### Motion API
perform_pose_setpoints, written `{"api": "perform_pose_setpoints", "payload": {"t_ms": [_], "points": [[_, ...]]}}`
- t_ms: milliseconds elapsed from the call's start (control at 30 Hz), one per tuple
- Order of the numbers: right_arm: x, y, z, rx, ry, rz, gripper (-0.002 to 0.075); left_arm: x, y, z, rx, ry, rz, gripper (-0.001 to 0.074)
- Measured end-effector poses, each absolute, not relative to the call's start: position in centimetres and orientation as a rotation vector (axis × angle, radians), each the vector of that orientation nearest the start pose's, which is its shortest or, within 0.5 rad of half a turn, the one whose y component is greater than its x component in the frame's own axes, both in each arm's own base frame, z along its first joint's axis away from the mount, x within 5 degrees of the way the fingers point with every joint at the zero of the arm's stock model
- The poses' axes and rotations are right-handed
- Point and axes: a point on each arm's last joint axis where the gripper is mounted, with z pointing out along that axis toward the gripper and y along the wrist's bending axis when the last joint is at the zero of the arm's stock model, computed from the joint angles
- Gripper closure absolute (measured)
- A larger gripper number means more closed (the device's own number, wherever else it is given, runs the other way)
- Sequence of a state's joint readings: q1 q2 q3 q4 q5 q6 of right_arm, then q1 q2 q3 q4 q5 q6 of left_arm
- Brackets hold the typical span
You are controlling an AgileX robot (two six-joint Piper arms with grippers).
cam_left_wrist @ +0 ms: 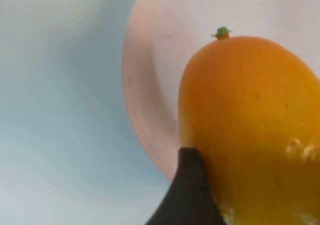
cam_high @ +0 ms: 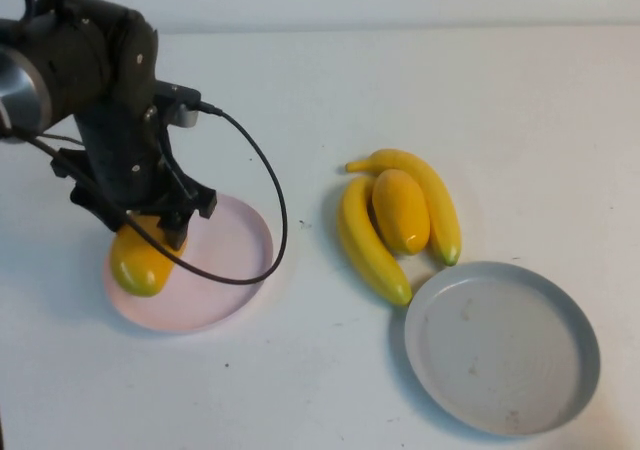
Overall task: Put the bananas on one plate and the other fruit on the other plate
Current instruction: Put one type of fruit in the left plate
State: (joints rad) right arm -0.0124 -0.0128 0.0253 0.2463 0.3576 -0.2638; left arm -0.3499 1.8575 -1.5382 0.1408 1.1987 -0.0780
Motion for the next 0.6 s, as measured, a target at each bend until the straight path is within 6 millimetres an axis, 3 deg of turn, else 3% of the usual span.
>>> {"api": "perform_pose_setpoints", "payload": {"t_ms": [300,467,600], "points": [[5.3,0.7,17.4,-0.078,1.841,0.047,0.0743,36.4,-11.4,24.0,0.546,2.881,0.139,0.0234],[5.3,0.7,17.4,-0.078,1.841,0.047,0.0743,36.6,-11.5,23.4,0.539,2.898,0.135,0.0083],[5.3,0.7,17.4,-0.078,1.841,0.047,0.0743,36.7,-11.5,23.3,0.540,2.894,0.150,0.0066]]}}
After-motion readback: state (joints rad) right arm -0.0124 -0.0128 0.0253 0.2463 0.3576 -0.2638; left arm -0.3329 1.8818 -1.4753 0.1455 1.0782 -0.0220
